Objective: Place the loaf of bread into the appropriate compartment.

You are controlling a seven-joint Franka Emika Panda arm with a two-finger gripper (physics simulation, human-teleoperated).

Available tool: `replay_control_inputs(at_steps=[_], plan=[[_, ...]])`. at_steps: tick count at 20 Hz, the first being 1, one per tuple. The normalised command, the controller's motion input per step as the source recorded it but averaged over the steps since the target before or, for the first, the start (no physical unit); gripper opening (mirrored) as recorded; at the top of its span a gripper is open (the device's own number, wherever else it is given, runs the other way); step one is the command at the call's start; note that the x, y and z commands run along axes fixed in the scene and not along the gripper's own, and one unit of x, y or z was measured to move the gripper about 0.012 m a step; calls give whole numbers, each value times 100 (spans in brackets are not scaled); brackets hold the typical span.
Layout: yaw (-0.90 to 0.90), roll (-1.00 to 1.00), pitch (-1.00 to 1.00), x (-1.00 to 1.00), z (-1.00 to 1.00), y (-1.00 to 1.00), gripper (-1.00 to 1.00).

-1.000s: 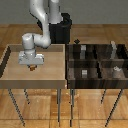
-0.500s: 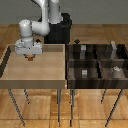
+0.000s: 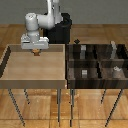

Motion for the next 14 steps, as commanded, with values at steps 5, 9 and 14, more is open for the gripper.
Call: replay_control_inputs(at_steps=[5, 9, 14], plan=[[0, 0, 0, 0, 0, 100, -100], [0, 0, 0, 0, 0, 100, -100], [0, 0, 0, 0, 0, 100, -100]])
